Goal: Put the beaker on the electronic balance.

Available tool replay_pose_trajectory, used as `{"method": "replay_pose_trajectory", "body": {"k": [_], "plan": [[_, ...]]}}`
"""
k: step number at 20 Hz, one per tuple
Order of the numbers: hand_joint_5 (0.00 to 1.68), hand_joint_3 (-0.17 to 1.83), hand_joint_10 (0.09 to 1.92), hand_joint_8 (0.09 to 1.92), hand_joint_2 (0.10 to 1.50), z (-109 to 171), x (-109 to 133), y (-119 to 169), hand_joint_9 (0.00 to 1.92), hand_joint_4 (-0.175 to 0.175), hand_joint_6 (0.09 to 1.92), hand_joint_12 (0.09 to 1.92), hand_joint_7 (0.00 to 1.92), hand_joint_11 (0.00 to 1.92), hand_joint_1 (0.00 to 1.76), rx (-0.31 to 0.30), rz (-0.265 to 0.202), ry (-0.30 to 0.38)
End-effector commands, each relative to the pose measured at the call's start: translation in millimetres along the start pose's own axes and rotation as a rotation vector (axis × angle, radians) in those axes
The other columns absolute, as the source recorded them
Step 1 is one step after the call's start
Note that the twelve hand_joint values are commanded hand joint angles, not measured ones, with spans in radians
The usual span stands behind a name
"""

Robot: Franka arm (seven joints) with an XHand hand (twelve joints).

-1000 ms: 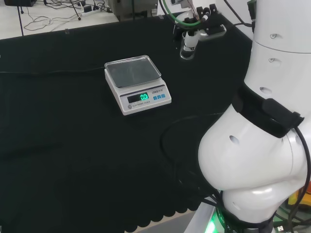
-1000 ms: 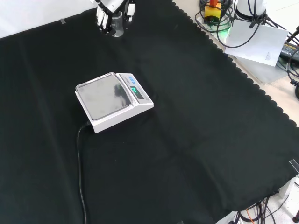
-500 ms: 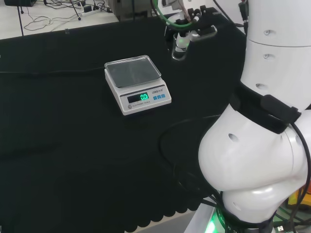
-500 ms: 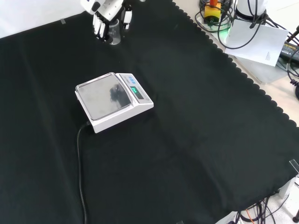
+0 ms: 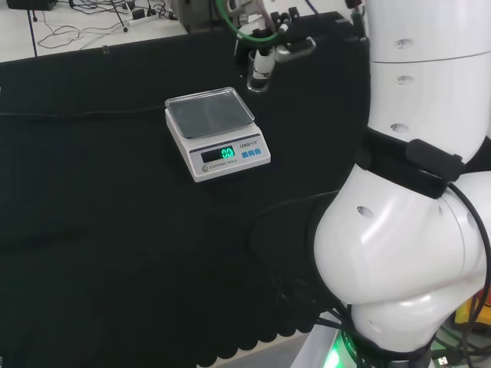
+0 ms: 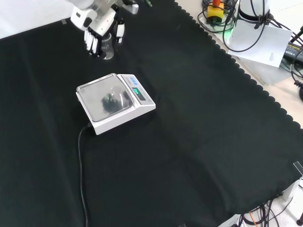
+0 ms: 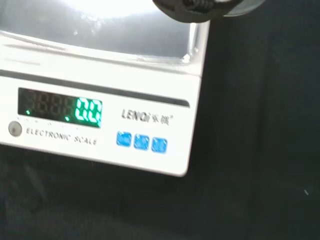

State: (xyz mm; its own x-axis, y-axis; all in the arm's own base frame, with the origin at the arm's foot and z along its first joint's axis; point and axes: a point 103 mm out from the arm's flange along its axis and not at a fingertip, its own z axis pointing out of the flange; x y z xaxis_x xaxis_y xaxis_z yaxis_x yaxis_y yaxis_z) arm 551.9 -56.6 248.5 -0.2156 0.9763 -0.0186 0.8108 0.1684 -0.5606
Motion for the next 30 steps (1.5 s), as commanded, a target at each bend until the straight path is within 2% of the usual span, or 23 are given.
{"method": "replay_pose_trajectory", "body": {"k": [1,6,15,22,30], "plan": [[0.81,0.0,1.24,1.25,1.15,-0.9,33.6,42.3,0.96,-0.175,1.1,1.75,0.68,0.6,1.62,0.029,-0.101,-0.025],[0.81,0.0,1.24,1.24,1.15,4.1,42.1,56.0,0.96,-0.175,1.09,1.75,0.68,0.6,1.62,0.031,-0.126,-0.026],[0.81,0.0,1.23,1.24,1.15,31.2,51.8,81.3,0.96,-0.175,1.09,1.75,0.69,0.6,1.62,0.065,-0.159,0.002],[0.81,0.0,1.23,1.24,1.15,39.9,56.3,98.6,0.97,-0.175,1.09,1.75,0.69,0.6,1.62,0.087,-0.164,0.007],[0.81,0.0,1.23,1.23,1.15,38.5,58.5,103.6,0.97,-0.175,1.09,1.75,0.69,0.6,1.62,0.101,-0.165,0.011]]}}
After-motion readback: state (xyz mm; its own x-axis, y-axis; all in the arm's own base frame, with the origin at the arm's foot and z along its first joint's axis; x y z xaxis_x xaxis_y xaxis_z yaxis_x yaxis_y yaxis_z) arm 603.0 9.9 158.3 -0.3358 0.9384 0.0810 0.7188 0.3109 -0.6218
